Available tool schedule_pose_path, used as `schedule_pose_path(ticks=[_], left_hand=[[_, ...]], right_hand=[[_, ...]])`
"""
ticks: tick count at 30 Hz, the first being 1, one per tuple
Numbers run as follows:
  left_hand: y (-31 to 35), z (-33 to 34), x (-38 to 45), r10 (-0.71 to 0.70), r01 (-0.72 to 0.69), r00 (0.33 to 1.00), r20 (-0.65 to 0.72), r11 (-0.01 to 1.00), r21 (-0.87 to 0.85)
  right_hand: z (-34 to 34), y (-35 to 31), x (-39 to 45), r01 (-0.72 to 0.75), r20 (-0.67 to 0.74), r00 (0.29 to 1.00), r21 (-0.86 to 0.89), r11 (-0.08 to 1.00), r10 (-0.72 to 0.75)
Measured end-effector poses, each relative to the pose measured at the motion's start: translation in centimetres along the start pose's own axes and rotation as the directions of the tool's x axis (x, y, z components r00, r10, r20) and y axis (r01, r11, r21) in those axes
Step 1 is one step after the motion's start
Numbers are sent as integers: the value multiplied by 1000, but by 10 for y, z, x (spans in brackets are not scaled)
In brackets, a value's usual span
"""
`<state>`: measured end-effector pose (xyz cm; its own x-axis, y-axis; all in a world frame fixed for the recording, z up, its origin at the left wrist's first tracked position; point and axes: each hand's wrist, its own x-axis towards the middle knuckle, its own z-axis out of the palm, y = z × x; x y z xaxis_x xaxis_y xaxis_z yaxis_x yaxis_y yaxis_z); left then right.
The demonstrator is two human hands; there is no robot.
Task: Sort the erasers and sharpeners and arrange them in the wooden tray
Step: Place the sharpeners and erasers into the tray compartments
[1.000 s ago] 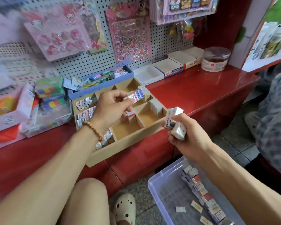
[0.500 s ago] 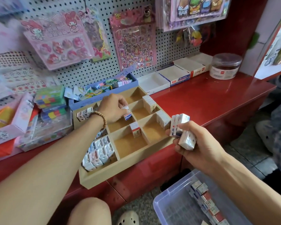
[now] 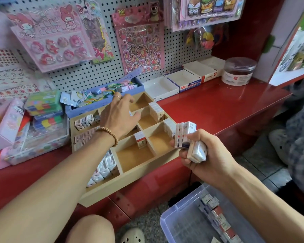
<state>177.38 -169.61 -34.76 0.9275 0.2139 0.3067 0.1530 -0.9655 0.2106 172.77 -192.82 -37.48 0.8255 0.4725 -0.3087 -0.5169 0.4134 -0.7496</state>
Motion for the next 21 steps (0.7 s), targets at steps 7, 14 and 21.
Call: schedule_pose_path(ticks=[7,14,21], left_hand=[[55,-15,-42,394,39,811,433,701,-712],[59,-16,-45,386,106,784,486,688,-718],[66,-21,-48,245,289,845,476,538,-791]], right_hand=[[9,2,-5,-51,43,997,-132,990,57],[8,0,-9,-41,-59,998,-112,993,35],[6,-6,-9,56,-145,987,-126,990,-74]])
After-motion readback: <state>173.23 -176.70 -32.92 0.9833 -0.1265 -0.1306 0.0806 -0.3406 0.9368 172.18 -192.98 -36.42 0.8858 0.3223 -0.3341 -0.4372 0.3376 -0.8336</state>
